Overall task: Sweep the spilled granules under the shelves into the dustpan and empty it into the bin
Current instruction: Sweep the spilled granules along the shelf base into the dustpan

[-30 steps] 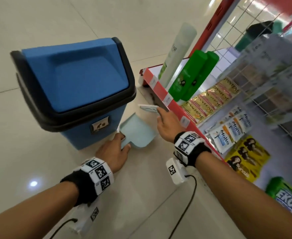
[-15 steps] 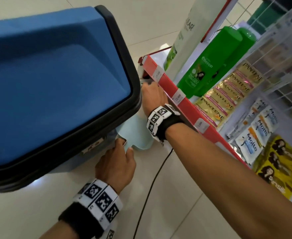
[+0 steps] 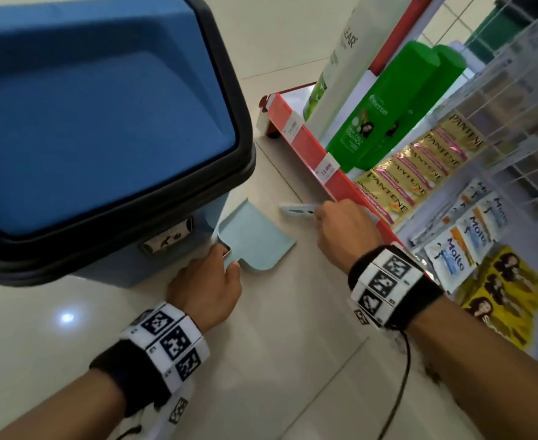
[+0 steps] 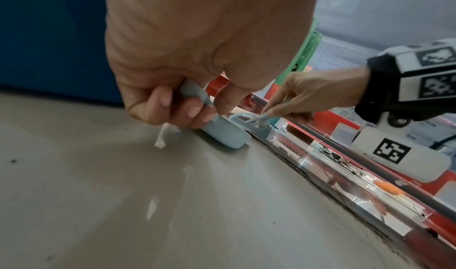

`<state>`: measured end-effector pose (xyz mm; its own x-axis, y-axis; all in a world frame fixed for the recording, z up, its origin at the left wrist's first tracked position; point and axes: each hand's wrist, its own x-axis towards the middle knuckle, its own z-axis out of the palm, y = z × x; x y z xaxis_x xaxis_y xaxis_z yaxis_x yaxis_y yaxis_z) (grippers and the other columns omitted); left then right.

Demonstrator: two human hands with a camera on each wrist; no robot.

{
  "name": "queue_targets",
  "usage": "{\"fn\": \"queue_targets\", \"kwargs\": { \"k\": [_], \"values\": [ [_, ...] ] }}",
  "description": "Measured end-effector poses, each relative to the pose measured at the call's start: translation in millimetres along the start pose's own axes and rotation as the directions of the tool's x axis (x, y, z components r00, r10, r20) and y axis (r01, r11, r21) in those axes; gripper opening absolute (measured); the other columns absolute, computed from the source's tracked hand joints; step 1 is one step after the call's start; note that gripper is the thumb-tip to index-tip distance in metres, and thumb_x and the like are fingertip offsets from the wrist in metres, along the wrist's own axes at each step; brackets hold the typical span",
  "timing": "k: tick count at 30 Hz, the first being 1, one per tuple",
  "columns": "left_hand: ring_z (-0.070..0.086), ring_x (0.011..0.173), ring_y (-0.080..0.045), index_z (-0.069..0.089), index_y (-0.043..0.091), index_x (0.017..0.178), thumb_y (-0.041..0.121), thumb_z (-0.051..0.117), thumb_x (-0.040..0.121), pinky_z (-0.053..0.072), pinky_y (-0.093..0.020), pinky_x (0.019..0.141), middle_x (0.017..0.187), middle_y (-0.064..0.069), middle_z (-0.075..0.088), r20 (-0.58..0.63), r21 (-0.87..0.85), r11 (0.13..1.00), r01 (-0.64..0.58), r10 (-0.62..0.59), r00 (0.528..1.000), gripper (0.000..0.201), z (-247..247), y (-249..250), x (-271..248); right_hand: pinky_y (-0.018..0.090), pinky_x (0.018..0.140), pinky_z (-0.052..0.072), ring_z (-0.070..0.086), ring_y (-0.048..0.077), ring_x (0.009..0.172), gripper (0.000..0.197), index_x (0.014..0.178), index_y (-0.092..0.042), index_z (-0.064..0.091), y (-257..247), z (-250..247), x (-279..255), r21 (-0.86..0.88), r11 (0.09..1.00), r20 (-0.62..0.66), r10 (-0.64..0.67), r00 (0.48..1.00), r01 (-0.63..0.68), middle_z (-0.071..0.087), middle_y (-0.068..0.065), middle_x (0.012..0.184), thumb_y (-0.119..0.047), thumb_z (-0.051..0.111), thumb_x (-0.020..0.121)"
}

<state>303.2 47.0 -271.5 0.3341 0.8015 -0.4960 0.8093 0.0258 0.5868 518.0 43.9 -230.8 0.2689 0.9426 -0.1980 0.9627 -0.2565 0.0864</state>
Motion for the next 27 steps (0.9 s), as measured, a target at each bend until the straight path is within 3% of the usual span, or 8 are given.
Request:
{"fn": "queue_targets", "kwargs": {
  "k": [3,5,8,11,15,19,23,27],
  "values": [
    [0.059,0.108,-0.033,0.047,0.022,0.123,0.037,0.038,0.099,0.046,-0.045,0.095,0.114,-0.011,0.065,0.013,0.008,1.0,-0.002,0.002,1.0,0.03,0,-1,-7,0.039,0.067,0.055,0.061,0.028,0.074,0.022,0.094,-0.01,0.065,-7,-17,13,0.035,0.997,-0.113,-0.068,0.991,0.073,0.058,0.007,0.078,-0.014,0.044,0.101],
    [0.059,0.107,-0.033,0.047,0.023,0.123,0.038,0.037,0.099,0.046,-0.046,0.095,0.113,-0.011,0.065,0.021,0.013,1.0,-0.006,0.006,1.0,0.03,-1,-2,-10,0.036,0.06,0.045,0.06,0.032,0.074,0.024,0.095,-0.006,0.066,-23,-26,38,0.022,0.992,-0.172,-0.115,0.978,0.121,0.056,0.011,0.078,-0.008,0.043,0.098],
    [0.06,0.106,-0.031,0.048,0.024,0.124,0.037,0.037,0.099,0.047,-0.045,0.094,0.112,-0.009,0.066,0.021,0.006,1.0,-0.016,0.016,1.0,0.031,-1,-3,-12,0.036,0.062,0.04,0.065,0.036,0.086,0.022,0.099,-0.002,0.064,-50,-28,78,-0.027,0.992,-0.193,-0.125,0.973,0.123,0.061,0.015,0.09,-0.004,0.042,0.098],
    [0.06,0.104,-0.032,0.046,0.025,0.13,0.038,0.038,0.099,0.048,-0.043,0.093,0.11,-0.01,0.066,0.027,-0.002,1.0,0.007,-0.007,1.0,0.035,0,-5,-12,0.039,0.066,0.043,0.065,0.038,0.096,0.024,0.106,0.0,0.063,-54,-22,95,-0.063,0.993,-0.102,-0.107,0.989,0.101,0.063,0.017,0.103,-0.003,0.04,0.099],
    [0.055,0.116,-0.033,0.045,0.024,0.133,0.038,0.038,0.099,0.044,-0.041,0.098,0.124,-0.011,0.062,0.052,-0.009,1.0,0.027,-0.027,0.998,0.037,4,-5,-10,0.042,0.078,0.052,0.065,0.038,0.103,0.029,0.118,-0.004,0.064,-28,-12,60,-0.139,0.975,0.013,-0.172,0.985,0.172,0.065,0.019,0.111,-0.006,0.042,0.099],
    [0.053,0.119,-0.035,0.044,0.024,0.133,0.039,0.039,0.099,0.044,-0.043,0.101,0.129,-0.011,0.059,0.044,0.017,1.0,-0.001,0.0,0.999,0.037,6,-3,-11,0.038,0.074,0.049,0.064,0.031,0.085,0.027,0.112,-0.005,0.063,5,-5,-3,-0.214,0.96,0.101,-0.164,0.981,0.183,0.061,0.014,0.096,-0.013,0.038,0.102],
    [0.053,0.12,-0.034,0.041,0.024,0.138,0.04,0.039,0.099,0.044,-0.042,0.1,0.13,-0.012,0.059,0.038,0.06,0.998,-0.007,0.005,0.999,0.042,7,2,-15,0.038,0.067,0.055,0.061,0.029,0.074,0.02,0.117,-0.003,0.053,18,-20,-9,-0.152,0.973,-0.101,-0.192,0.976,0.176,0.064,0.016,0.097,-0.009,0.042,0.101],
    [0.052,0.122,-0.032,0.039,0.025,0.141,0.041,0.037,0.099,0.043,-0.041,0.101,0.131,-0.009,0.059,0.04,0.079,0.997,-0.016,0.013,0.999,0.045,7,5,-18,0.038,0.058,0.054,0.06,0.028,0.064,0.038,0.136,-0.01,0.039,7,-33,14,0.021,0.965,-0.279,-0.245,0.929,0.261,0.062,0.01,0.085,-0.006,0.047,0.098]
  ]
}}
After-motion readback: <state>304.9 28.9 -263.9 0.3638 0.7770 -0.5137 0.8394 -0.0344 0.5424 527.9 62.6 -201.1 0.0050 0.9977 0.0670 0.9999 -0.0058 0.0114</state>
